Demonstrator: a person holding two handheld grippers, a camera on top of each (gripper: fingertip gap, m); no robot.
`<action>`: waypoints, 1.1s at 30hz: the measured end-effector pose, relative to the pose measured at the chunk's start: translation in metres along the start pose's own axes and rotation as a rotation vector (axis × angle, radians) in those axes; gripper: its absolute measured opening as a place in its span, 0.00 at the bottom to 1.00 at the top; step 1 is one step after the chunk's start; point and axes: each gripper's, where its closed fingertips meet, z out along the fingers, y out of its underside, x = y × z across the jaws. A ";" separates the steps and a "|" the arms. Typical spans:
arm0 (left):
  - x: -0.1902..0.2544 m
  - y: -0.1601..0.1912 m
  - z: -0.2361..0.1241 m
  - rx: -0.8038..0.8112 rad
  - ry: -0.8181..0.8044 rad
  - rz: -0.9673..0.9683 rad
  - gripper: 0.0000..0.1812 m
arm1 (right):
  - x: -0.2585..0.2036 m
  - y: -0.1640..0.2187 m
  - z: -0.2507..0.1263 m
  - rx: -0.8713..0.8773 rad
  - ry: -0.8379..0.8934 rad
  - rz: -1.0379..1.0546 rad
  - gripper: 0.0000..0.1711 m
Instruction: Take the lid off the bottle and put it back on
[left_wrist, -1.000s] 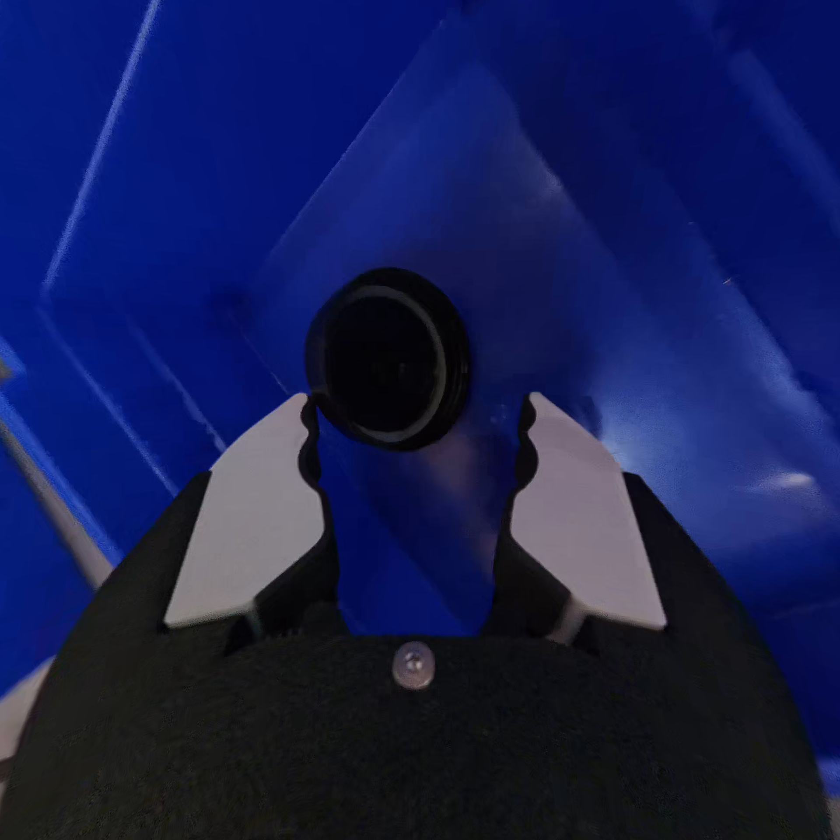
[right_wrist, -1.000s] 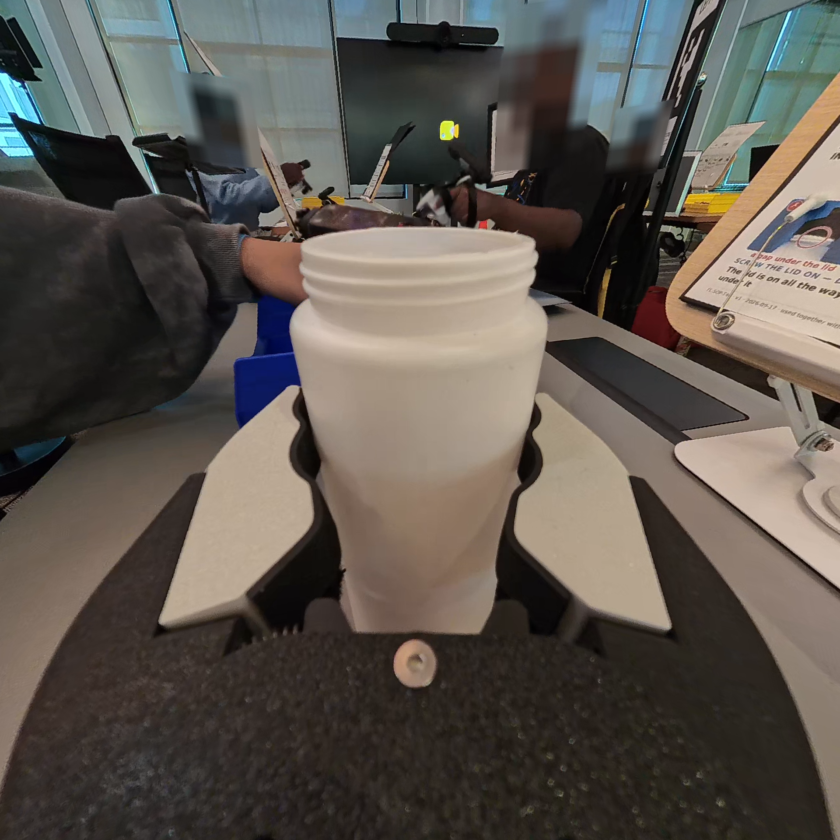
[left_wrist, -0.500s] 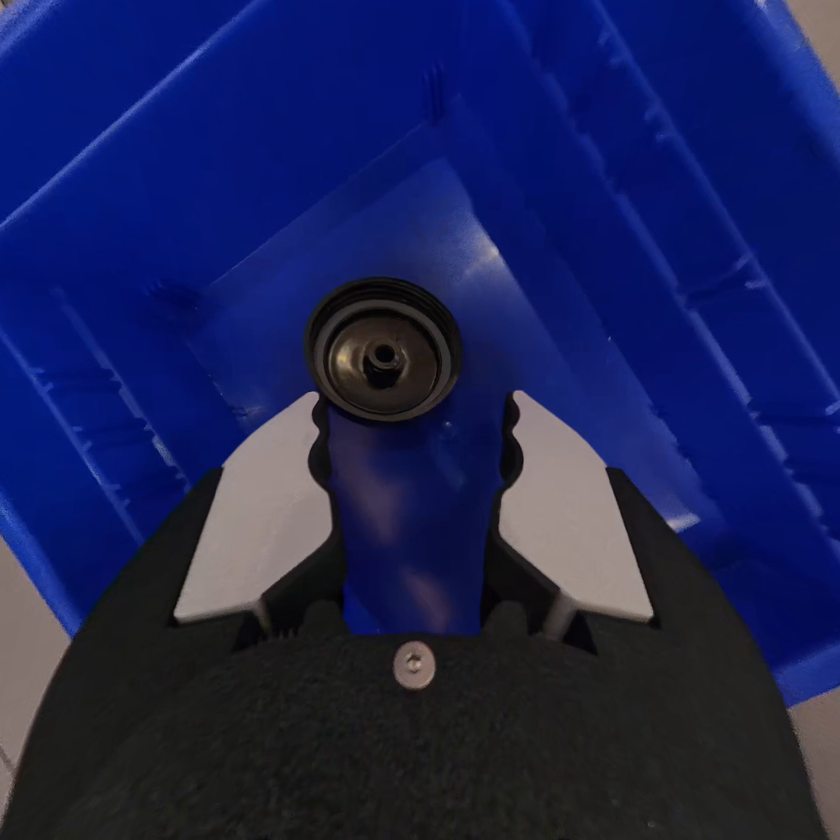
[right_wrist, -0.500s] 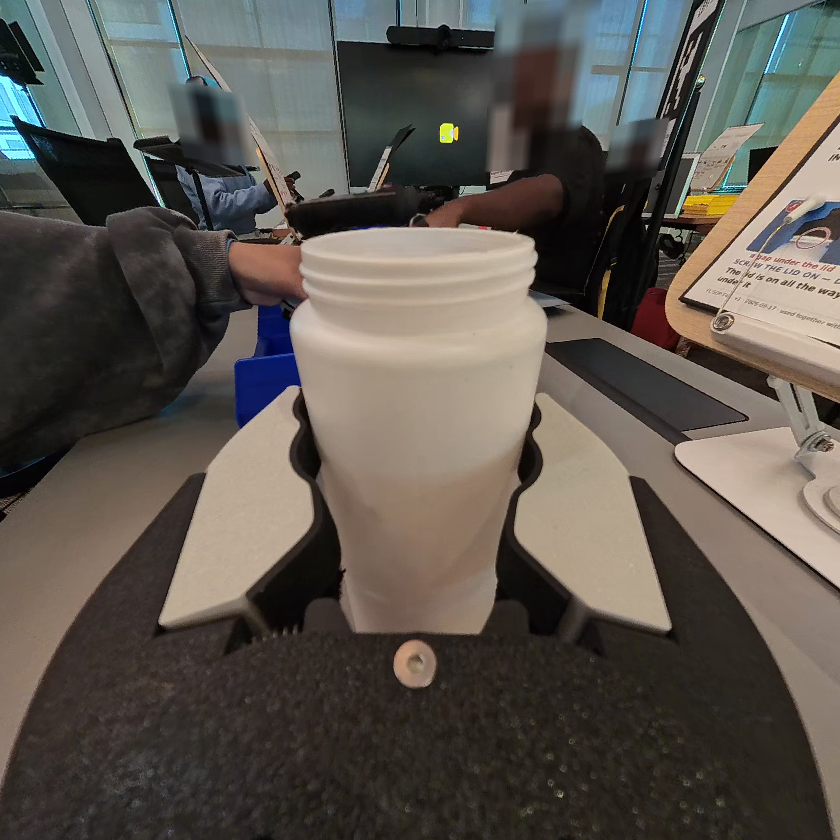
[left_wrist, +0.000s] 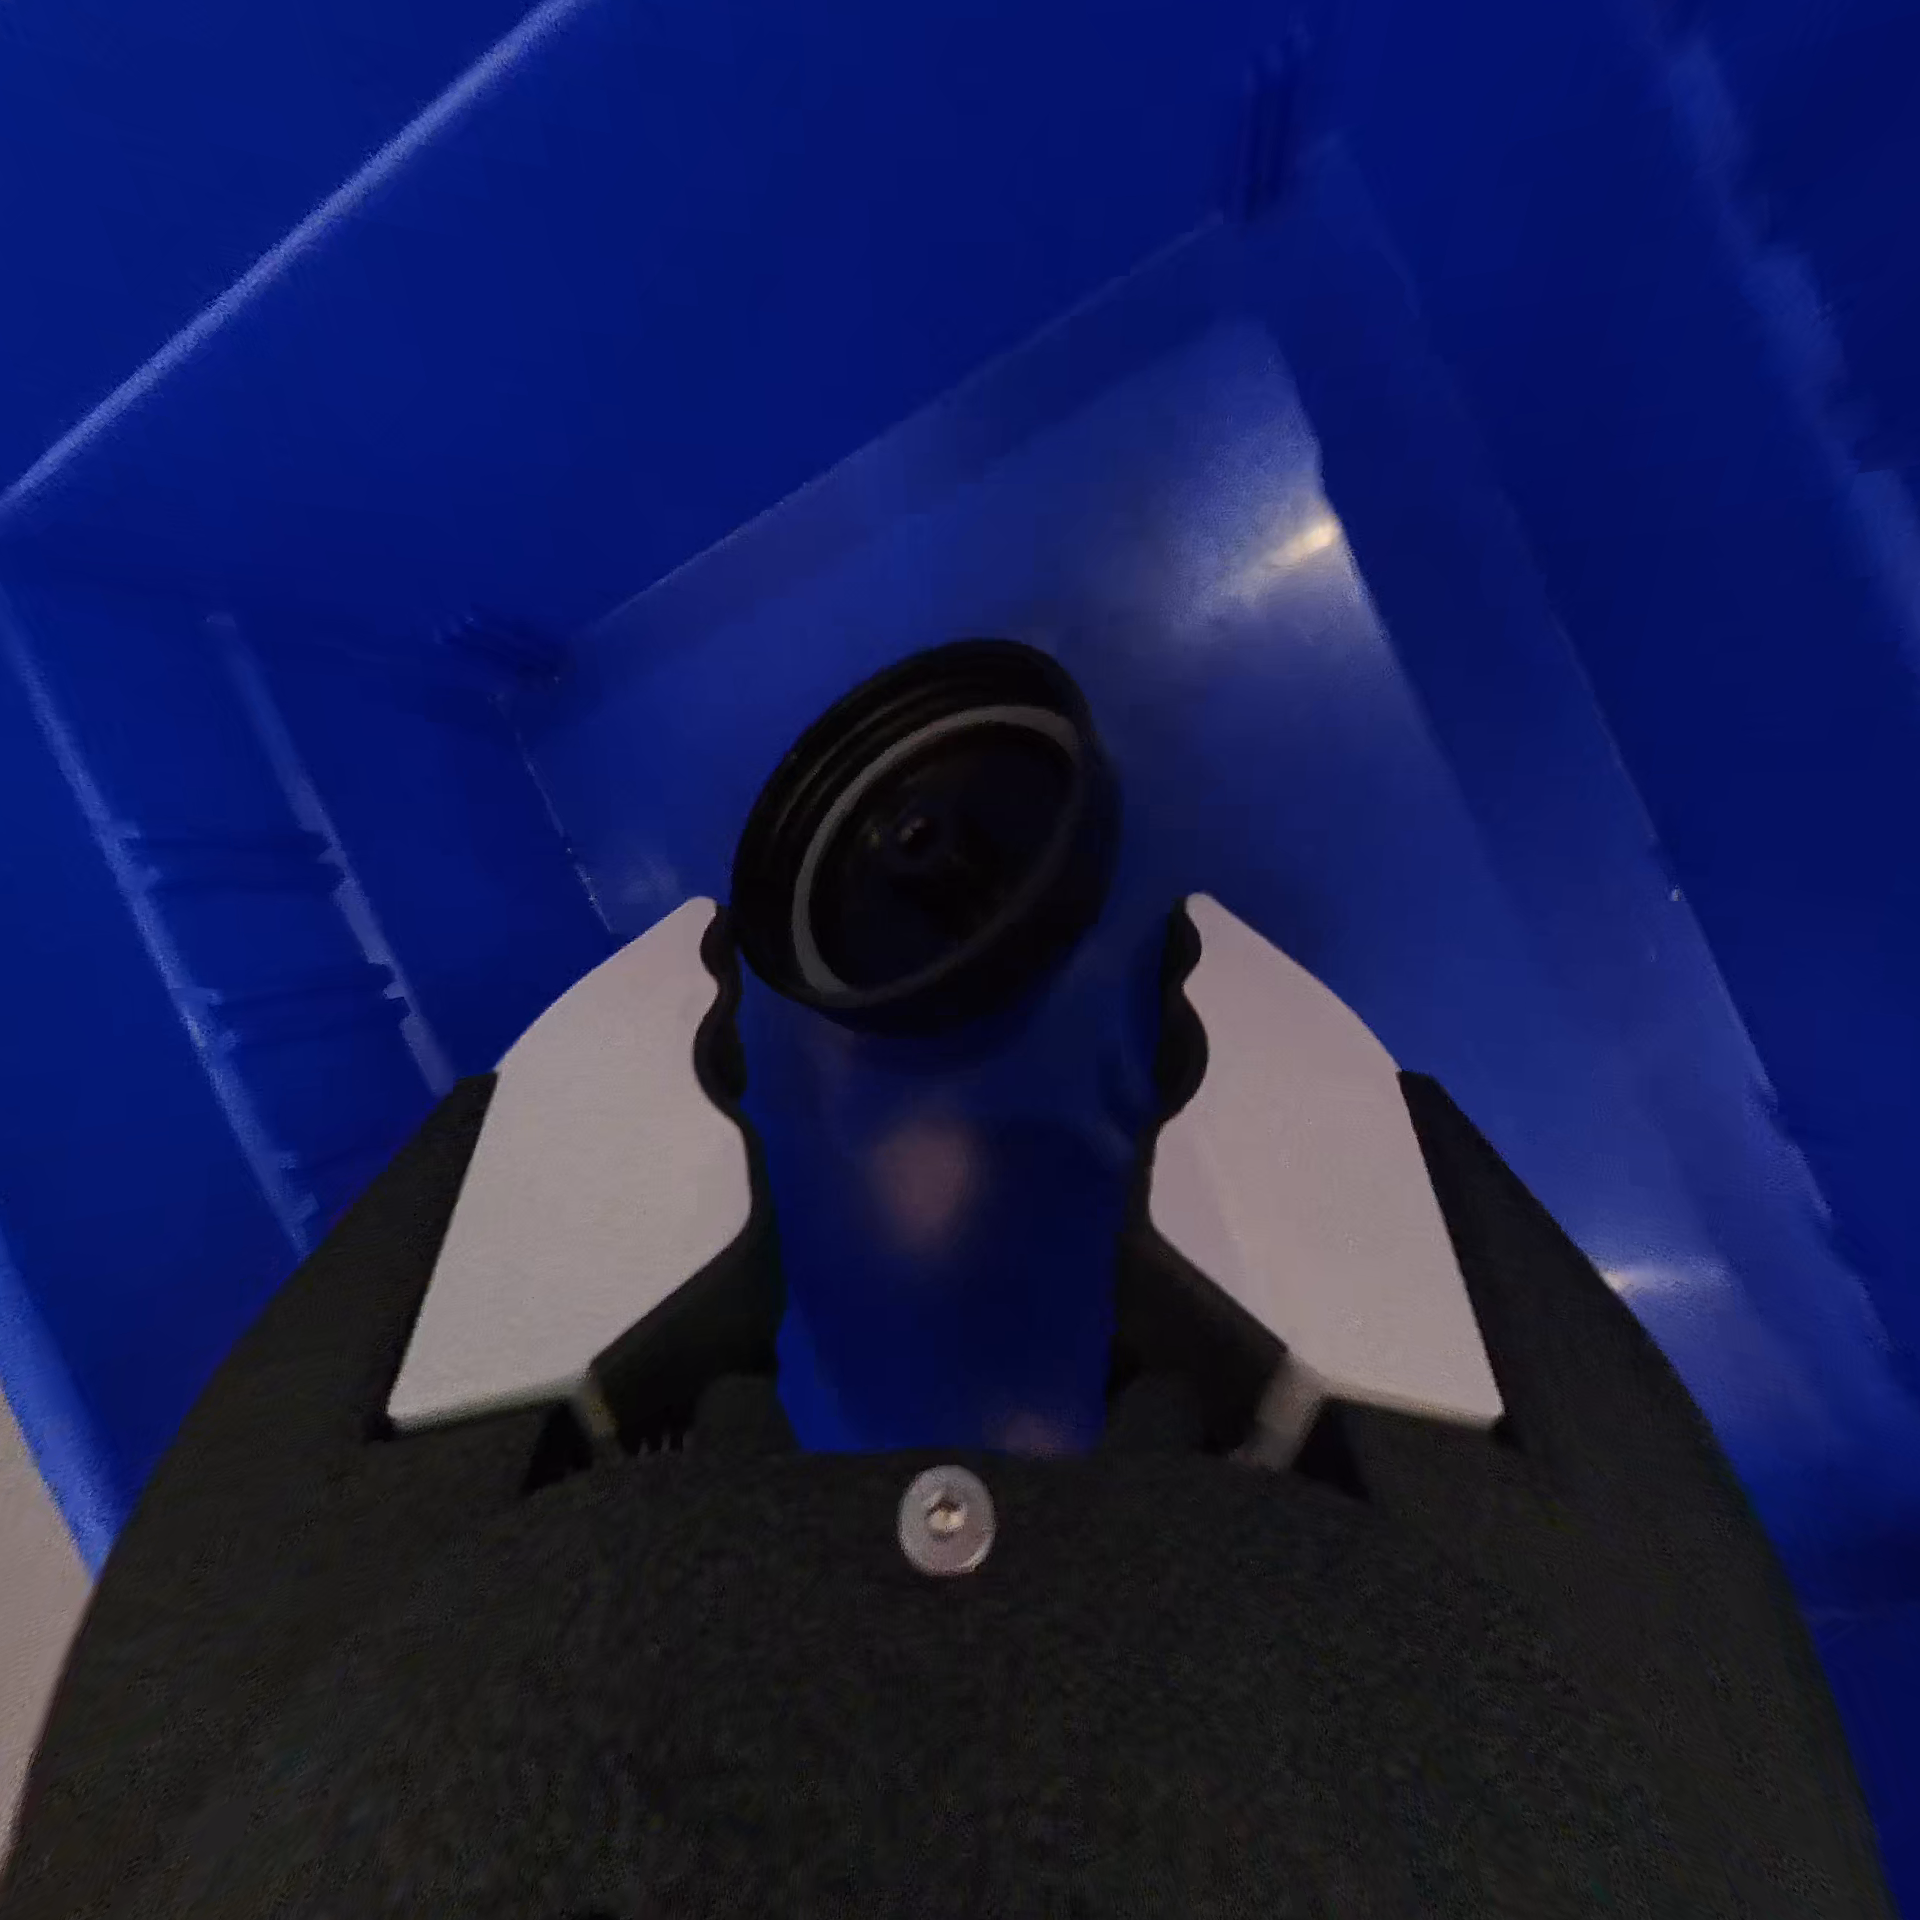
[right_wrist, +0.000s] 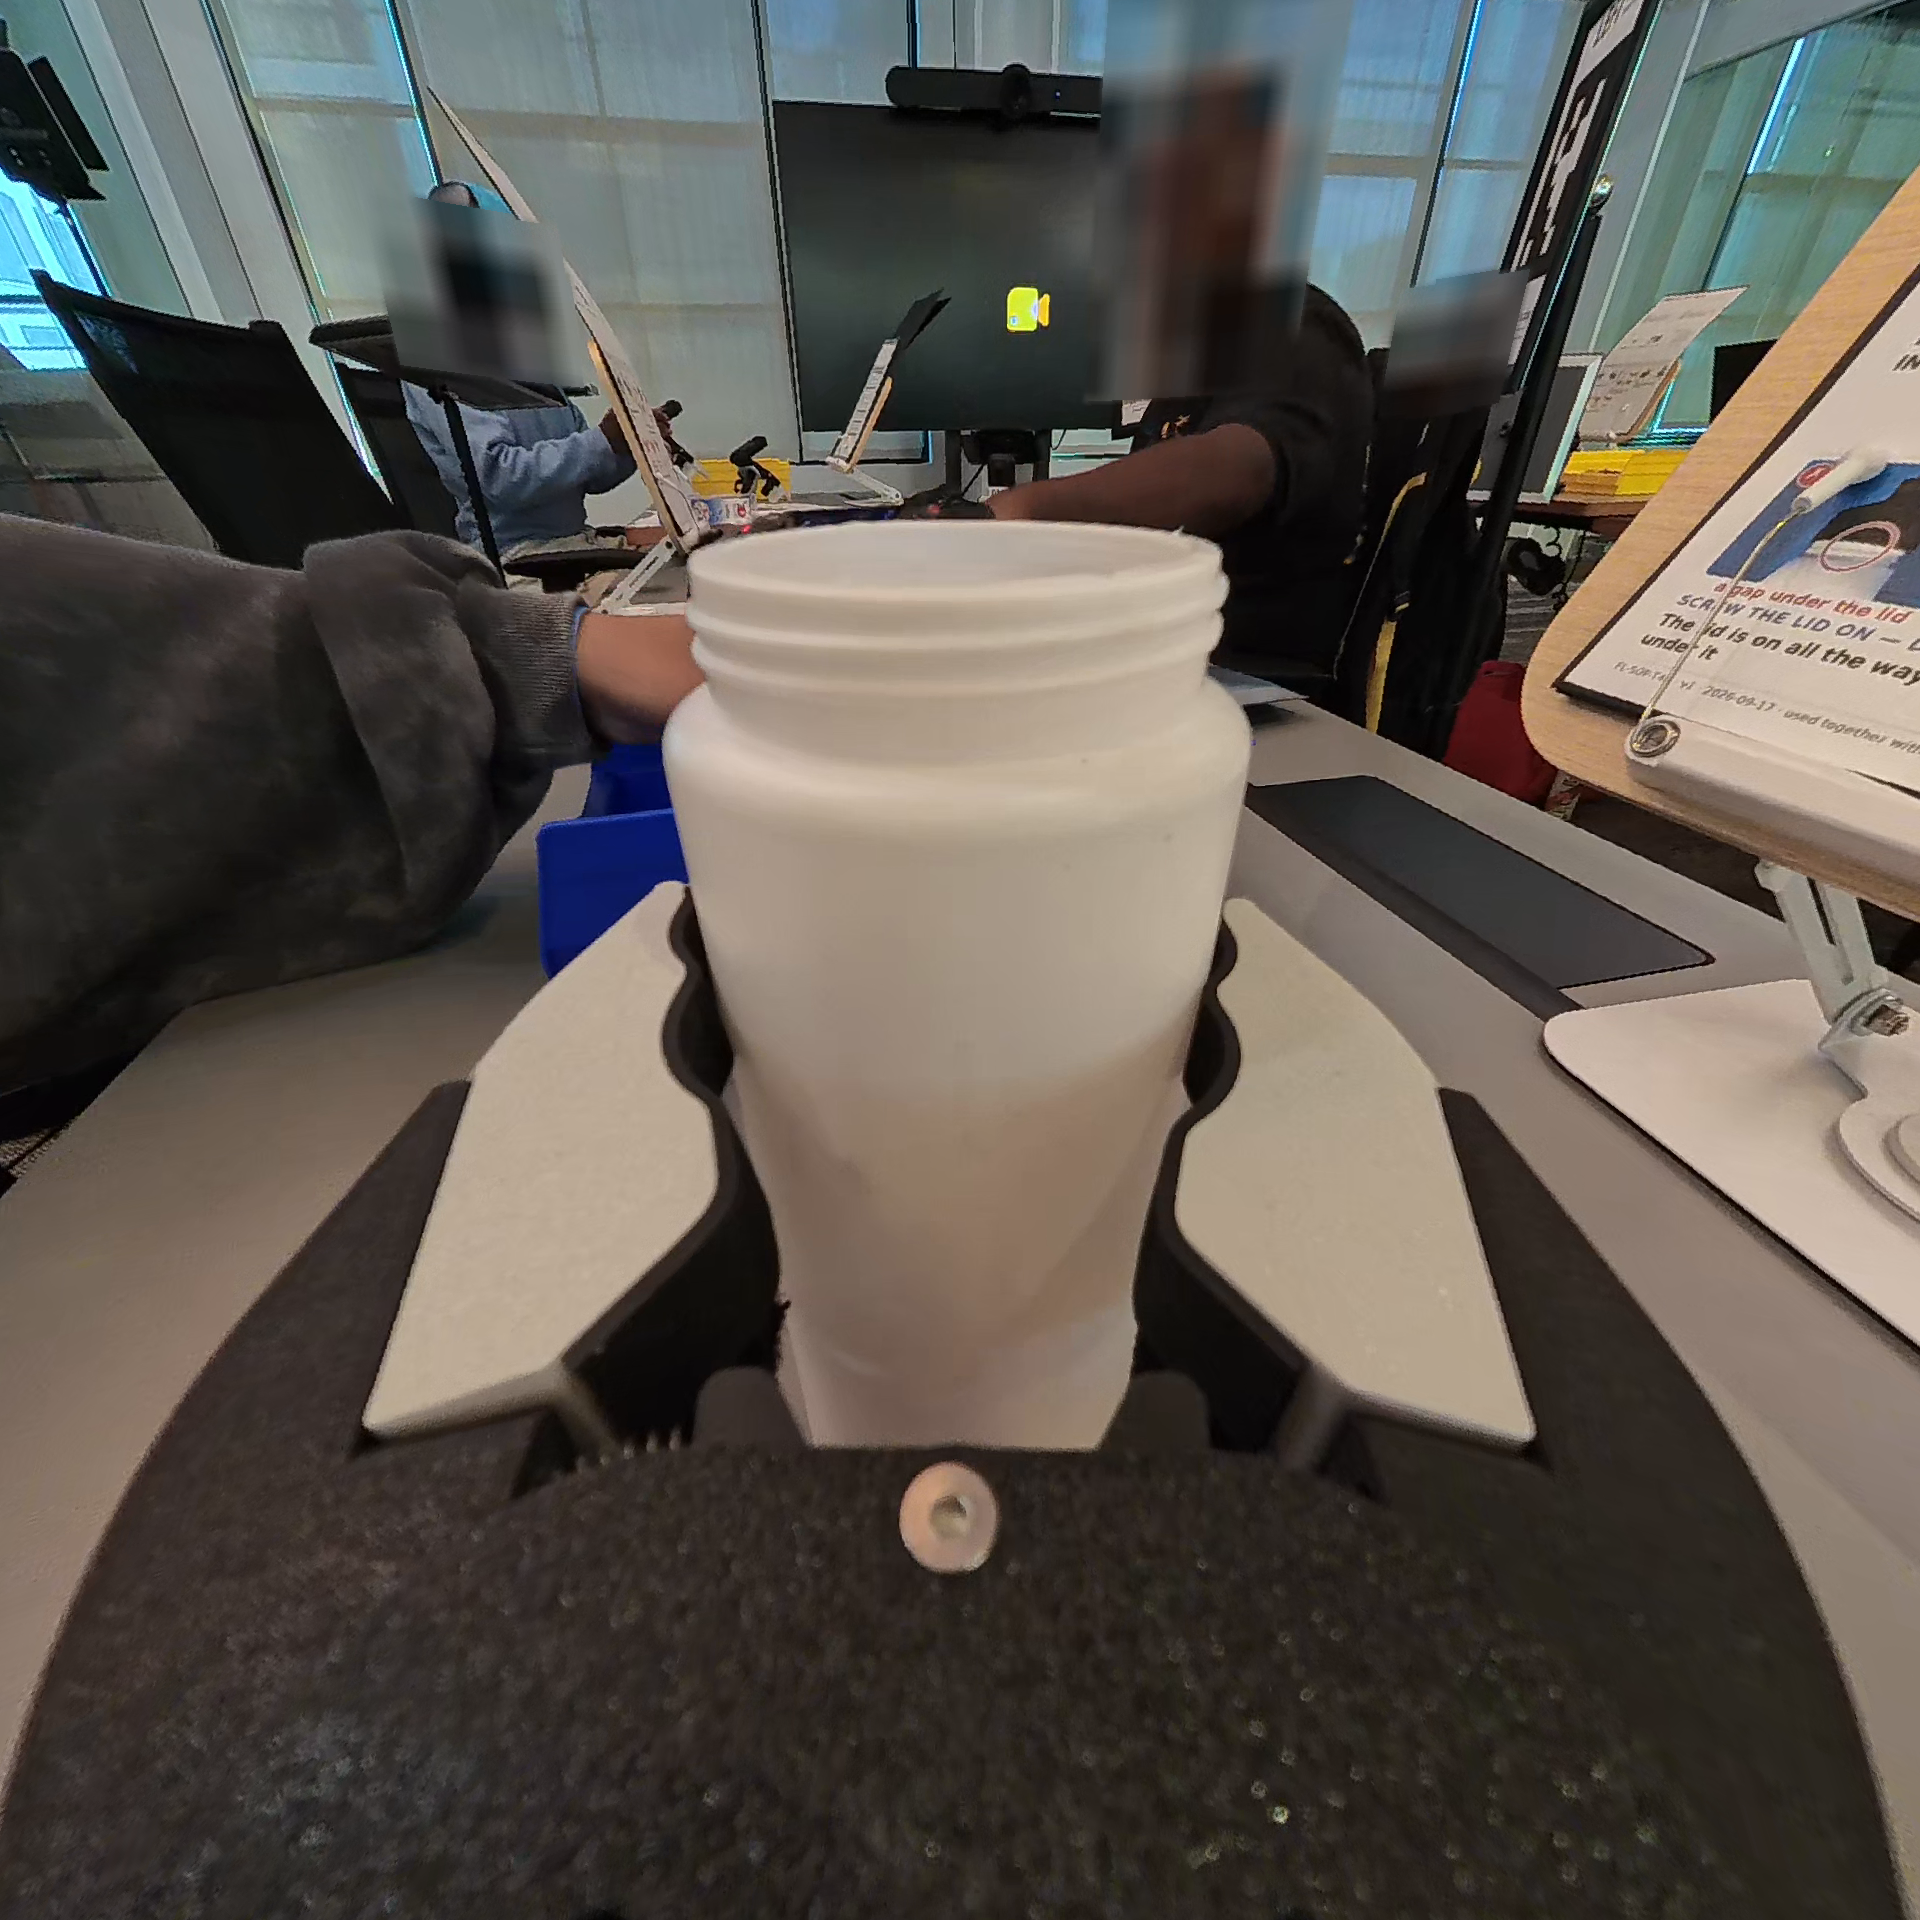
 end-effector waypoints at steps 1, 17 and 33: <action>-0.002 -0.002 0.001 0.011 0.004 -0.034 0.41 | 0.000 0.000 0.000 0.000 0.000 0.000 0.51; 0.039 0.010 -0.054 -0.069 0.449 -0.352 0.35 | 0.000 0.000 0.000 0.001 -0.001 0.001 0.51; 0.022 0.054 -0.040 -0.574 0.187 0.154 0.39 | 0.000 0.000 0.000 0.004 -0.001 0.002 0.51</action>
